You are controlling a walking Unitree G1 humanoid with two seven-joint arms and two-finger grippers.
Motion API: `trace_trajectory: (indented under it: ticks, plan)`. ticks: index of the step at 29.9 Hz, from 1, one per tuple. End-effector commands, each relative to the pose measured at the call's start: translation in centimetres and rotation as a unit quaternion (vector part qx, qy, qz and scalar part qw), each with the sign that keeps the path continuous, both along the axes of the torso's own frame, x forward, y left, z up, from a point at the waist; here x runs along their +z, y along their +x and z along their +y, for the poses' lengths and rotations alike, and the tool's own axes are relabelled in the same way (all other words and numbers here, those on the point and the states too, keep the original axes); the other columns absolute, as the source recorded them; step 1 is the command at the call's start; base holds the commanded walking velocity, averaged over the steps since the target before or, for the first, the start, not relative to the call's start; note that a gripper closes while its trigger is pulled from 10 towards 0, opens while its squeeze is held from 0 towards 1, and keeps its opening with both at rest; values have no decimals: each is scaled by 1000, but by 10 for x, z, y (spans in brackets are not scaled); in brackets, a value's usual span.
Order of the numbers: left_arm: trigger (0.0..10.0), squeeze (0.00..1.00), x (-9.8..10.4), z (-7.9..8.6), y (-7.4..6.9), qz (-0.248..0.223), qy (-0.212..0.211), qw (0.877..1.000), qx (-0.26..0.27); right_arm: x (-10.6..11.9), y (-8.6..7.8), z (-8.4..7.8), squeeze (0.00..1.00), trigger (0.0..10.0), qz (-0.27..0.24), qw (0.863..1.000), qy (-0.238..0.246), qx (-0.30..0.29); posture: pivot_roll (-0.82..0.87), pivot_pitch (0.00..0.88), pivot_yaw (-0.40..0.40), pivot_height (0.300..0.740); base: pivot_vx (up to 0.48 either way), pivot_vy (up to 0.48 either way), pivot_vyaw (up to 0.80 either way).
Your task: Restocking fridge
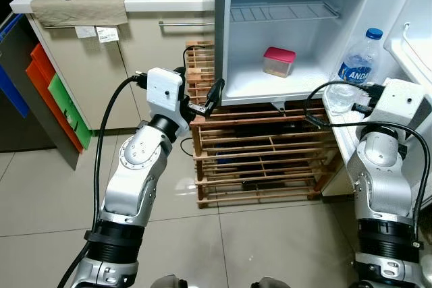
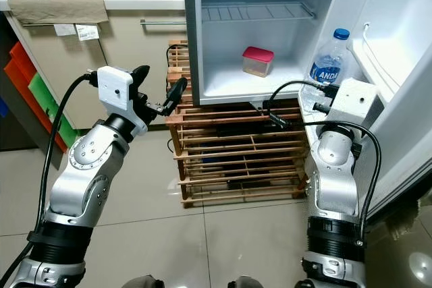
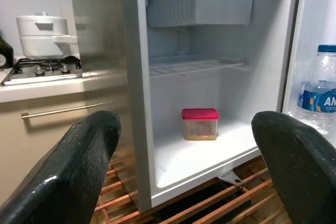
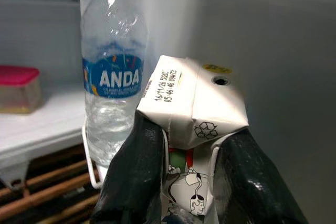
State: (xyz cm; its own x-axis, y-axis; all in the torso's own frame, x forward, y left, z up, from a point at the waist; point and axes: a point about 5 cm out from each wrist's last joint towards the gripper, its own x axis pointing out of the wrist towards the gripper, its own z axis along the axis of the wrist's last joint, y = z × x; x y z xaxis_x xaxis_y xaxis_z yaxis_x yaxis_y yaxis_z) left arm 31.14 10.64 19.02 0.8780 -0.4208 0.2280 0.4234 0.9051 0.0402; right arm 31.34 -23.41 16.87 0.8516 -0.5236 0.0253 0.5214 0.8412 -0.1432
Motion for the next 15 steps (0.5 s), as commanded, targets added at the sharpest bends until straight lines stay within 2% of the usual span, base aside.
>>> trace_trajectory:
  ticks: [1, 5, 9, 10, 11, 15]
  plan:
    - [10000, 0, 4, -1, 0, -5, -3, 1000, -1, -2, 0, -6, 0, 10000, 18, 1000, -16, -7, -77, 0, 21, 711, 0, 0, 0]
    - [10000, 0, 4, -1, 0, -3, -4, 1000, -1, -2, 0, -15, 0, 10000, 27, 999, -24, -25, -79, 0, 19, 711, 0, 0, 0]
    - [10000, 0, 4, -2, 0, -3, -4, 1000, -1, -3, 1, -12, 0, 10000, 35, 999, -27, -24, -77, 0, 17, 711, 0, 0, 0]
    - [10000, 0, 4, -1, 1, -3, -4, 1000, 0, -4, 1, -12, 902, 10000, 38, 999, -28, -26, -77, 0, 17, 711, 0, 0, 0]
    - [10000, 0, 4, -1, 1, -3, -4, 1000, 0, -6, 1, -12, 1000, 10000, 45, 998, -30, -27, -77, 0, 17, 711, 0, 0, 0]
    - [10000, 0, 3, 0, 0, -2, -4, 1000, 1, -12, -1, -13, 1000, 10000, 61, 997, -36, -31, -75, 0, 15, 711, 0, 0, 0]
